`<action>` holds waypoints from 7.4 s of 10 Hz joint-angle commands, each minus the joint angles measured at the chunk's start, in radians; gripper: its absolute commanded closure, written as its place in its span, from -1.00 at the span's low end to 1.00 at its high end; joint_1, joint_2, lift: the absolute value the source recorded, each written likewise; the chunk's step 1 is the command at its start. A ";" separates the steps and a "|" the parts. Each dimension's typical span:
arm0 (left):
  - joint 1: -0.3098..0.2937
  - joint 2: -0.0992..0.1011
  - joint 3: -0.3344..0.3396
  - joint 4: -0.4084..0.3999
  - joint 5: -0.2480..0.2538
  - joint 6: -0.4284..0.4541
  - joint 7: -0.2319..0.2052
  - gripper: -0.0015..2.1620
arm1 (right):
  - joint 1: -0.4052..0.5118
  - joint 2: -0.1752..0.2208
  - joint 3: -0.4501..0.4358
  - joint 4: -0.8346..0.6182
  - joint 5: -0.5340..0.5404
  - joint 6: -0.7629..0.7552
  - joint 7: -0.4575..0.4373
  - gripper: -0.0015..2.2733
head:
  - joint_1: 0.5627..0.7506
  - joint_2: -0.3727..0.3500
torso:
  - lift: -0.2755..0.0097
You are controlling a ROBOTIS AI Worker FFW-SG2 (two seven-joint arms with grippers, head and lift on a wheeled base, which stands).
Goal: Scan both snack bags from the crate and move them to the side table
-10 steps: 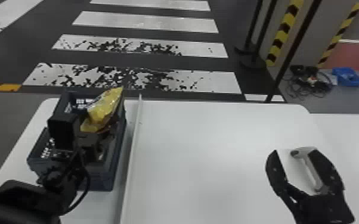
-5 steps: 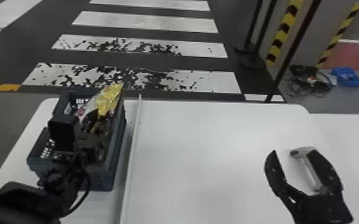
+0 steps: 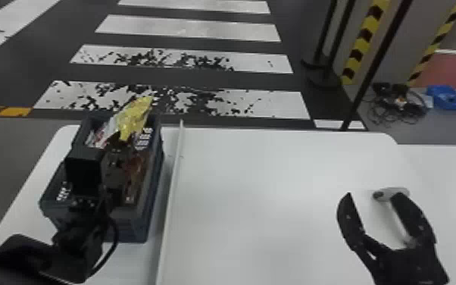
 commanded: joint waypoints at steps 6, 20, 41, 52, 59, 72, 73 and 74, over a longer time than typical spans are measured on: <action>0.048 0.033 -0.028 -0.204 -0.064 0.096 0.023 0.98 | -0.011 0.003 0.004 0.009 -0.002 -0.004 0.000 -0.87 | 0.41 -0.18 | 0.26; 0.025 -0.017 -0.146 -0.482 0.350 0.375 -0.244 0.98 | -0.042 0.000 0.007 0.048 -0.002 0.015 0.000 -0.87 | 0.41 -0.89 | 0.26; -0.110 -0.200 -0.051 -0.068 0.449 0.697 -0.342 -1.00 | -0.051 -0.008 0.005 0.071 -0.009 -0.028 0.000 -0.87 | 0.41 -0.94 | 0.26; 0.176 -0.031 0.020 -0.571 0.151 0.688 -0.188 -0.97 | -0.060 -0.021 0.010 -0.006 -0.036 0.285 0.149 -0.64 | 0.41 -0.61 | 0.26; 0.429 0.024 0.231 -0.395 0.140 -0.257 -0.282 -0.97 | -0.085 -0.029 0.022 -0.003 -0.064 0.411 0.253 -0.48 | 0.41 -0.06 | 0.26; 0.509 -0.001 0.346 -0.372 0.257 -0.159 -0.392 -0.97 | -0.223 -0.034 0.340 -0.023 0.077 0.809 0.317 0.77 | 0.41 0.85 | 0.26; 0.499 0.004 0.337 -0.367 0.257 -0.159 -0.392 -0.97 | -0.246 -0.012 0.353 0.000 0.093 0.812 0.311 0.77 | 0.41 0.90 | 0.26; 0.495 0.010 0.330 -0.367 0.257 -0.159 -0.392 -0.97 | -0.277 0.000 0.372 0.025 0.099 0.809 0.294 0.77 | 0.41 0.92 | 0.26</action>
